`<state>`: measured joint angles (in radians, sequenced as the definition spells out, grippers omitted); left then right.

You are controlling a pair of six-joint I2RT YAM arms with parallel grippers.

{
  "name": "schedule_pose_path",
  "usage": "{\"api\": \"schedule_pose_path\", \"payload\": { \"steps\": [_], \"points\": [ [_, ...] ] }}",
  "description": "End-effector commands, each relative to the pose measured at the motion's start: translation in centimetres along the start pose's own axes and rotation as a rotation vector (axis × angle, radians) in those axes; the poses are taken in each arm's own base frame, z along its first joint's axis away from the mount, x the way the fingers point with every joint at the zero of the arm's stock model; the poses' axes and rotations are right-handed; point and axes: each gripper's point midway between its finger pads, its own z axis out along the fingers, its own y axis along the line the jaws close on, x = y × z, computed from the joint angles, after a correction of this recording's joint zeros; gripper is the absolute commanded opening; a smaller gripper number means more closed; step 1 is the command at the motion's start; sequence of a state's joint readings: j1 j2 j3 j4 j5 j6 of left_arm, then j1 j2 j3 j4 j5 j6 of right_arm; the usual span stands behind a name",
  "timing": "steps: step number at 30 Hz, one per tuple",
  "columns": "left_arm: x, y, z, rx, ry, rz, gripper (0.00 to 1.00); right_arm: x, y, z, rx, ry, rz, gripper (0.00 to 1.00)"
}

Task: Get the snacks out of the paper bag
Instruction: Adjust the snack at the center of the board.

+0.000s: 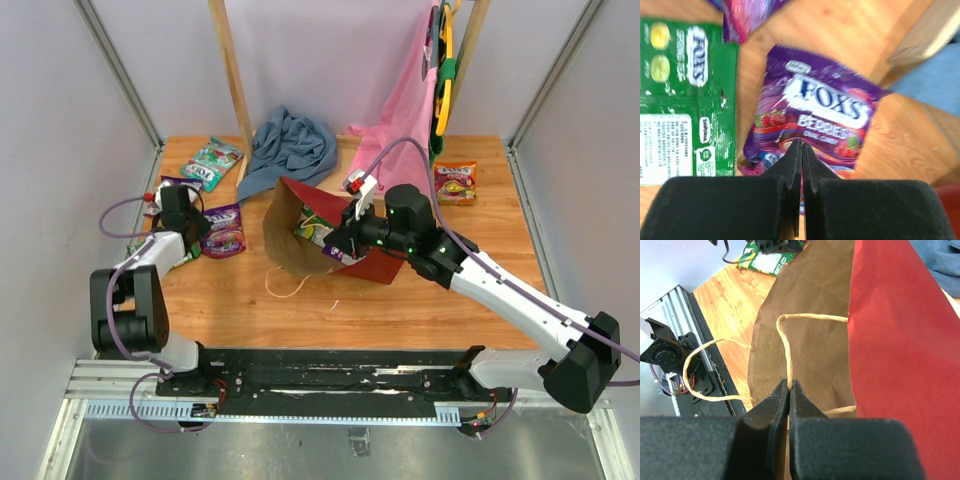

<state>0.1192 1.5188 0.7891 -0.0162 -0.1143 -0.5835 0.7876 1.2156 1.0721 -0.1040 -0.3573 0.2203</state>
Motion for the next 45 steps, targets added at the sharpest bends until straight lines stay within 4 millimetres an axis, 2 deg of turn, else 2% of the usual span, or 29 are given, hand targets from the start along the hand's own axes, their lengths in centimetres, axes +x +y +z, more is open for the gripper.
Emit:
{"api": "schedule_pose_path", "payload": {
  "steps": [1, 4, 7, 10, 15, 17, 19, 21, 27, 31, 33, 35, 38, 42, 45],
  "points": [
    [-5.7, -3.4, -4.9, 0.061, -0.151, 0.052, 0.01, -1.0, 1.1, -0.7, -0.024, -0.029, -0.021, 0.01],
    [-6.4, -4.3, -6.9, 0.104, -0.177, 0.050, 0.01, -1.2, 1.2, -0.7, -0.026, -0.035, -0.021, 0.01],
    [-4.9, -3.9, -6.4, 0.125, -0.155, 0.032, 0.00, -1.2, 1.3, -0.5, -0.035, -0.035, -0.016, 0.01],
    [-1.7, -2.6, -3.8, 0.094, -0.070, 0.020, 0.01, -1.0, 1.4, -0.4, -0.043, -0.031, -0.012, 0.01],
    [4.9, 1.1, 2.3, -0.050, 0.117, 0.003, 0.01, -1.1, 1.4, -0.7, -0.039, -0.035, -0.012, 0.01],
    [6.0, 1.9, 3.1, -0.085, 0.152, -0.003, 0.01, -1.1, 1.3, -1.0, -0.028, -0.038, -0.016, 0.01],
    [5.5, 1.9, 2.8, -0.081, 0.123, -0.015, 0.00, -0.9, 1.0, -1.2, -0.015, -0.037, -0.022, 0.01],
    [4.0, 1.6, 1.9, -0.077, 0.068, -0.021, 0.00, -0.8, 0.8, -1.2, -0.004, -0.036, -0.025, 0.01],
    [-0.1, 0.3, -2.1, -0.042, -0.047, -0.016, 0.01, -0.7, 0.8, -0.4, -0.017, -0.025, -0.026, 0.01],
    [-1.0, 1.2, -4.7, -0.055, -0.115, -0.019, 0.00, -0.8, 0.8, -0.2, -0.021, -0.024, -0.030, 0.01],
    [-0.6, 2.0, -5.2, -0.062, -0.137, -0.022, 0.01, -0.7, 0.8, -0.2, -0.021, -0.023, -0.028, 0.01],
    [0.5, 2.6, -4.9, -0.063, -0.127, -0.032, 0.00, -0.6, 0.8, -0.2, -0.025, -0.024, -0.025, 0.01],
    [3.1, 4.1, -2.8, -0.126, -0.049, -0.049, 0.00, -0.6, 1.0, -0.4, -0.031, -0.023, -0.023, 0.01],
    [5.2, 6.2, -0.9, -0.247, 0.018, -0.071, 0.01, -0.8, 1.0, -1.0, -0.018, -0.031, -0.031, 0.01],
    [4.8, 6.7, -1.2, -0.282, 0.008, -0.079, 0.01, -0.8, 0.8, -1.5, 0.000, -0.036, -0.037, 0.01]
  ]
}}
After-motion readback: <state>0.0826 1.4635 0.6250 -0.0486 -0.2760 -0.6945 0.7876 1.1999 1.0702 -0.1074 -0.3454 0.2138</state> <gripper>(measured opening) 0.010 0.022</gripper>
